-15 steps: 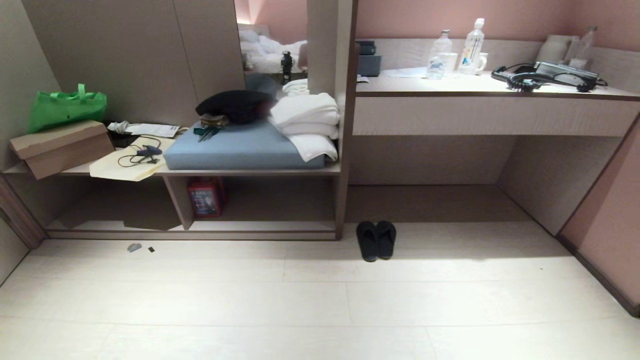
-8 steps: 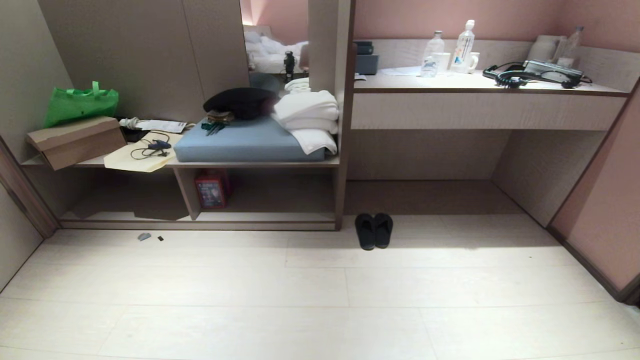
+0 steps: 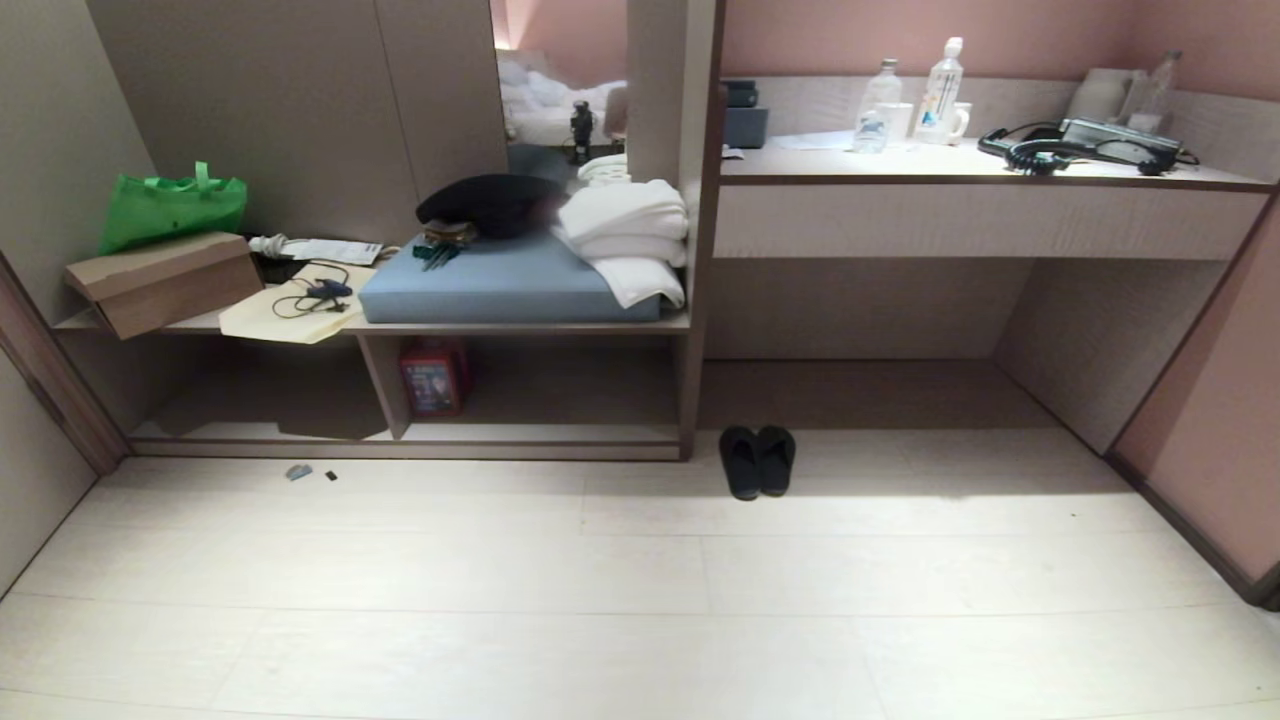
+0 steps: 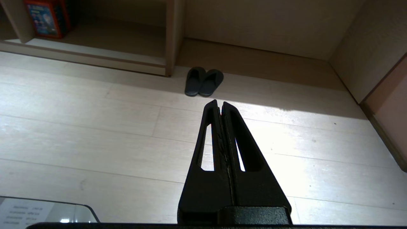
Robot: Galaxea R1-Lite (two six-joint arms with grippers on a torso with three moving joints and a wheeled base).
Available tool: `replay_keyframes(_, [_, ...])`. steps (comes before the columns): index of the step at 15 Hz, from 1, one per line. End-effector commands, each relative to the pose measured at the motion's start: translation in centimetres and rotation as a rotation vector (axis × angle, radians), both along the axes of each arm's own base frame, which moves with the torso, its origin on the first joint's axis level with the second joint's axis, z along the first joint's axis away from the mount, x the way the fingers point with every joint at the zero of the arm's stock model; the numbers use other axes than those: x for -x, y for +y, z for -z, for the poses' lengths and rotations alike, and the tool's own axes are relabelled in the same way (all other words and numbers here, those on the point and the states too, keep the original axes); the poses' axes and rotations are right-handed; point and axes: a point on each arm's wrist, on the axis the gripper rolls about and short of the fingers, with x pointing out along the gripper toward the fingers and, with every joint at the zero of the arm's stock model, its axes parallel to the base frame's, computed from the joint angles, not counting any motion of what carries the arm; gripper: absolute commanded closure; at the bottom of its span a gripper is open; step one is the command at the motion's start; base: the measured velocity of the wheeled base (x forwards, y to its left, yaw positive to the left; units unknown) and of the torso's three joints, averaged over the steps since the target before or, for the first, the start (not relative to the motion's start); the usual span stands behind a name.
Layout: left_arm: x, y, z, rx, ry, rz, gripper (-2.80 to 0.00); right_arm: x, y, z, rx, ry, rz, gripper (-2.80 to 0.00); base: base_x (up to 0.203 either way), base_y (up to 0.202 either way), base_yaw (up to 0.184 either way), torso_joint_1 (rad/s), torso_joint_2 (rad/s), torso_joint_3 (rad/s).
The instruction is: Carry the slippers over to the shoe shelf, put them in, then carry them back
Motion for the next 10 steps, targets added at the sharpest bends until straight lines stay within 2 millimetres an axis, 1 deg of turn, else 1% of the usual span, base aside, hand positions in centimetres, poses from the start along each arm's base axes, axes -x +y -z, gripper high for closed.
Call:
replay_keyframes(1, [-0.07, 0.0, 0.2, 0.001, 0.008, 0.0, 0.0, -0.01, 0.0, 0.0, 0.001, 0.002, -0.001, 0.0, 0.0, 0.179, 0.002, -0.002, 0.0, 0.002])
replay_keyframes(10, [-0.07, 0.0, 0.2, 0.0, 0.008, 0.0, 0.0, -0.01, 0.0, 0.0, 0.001, 0.002, -0.001, 0.0, 0.0, 0.195, -0.001, 0.004, 0.0, 0.002])
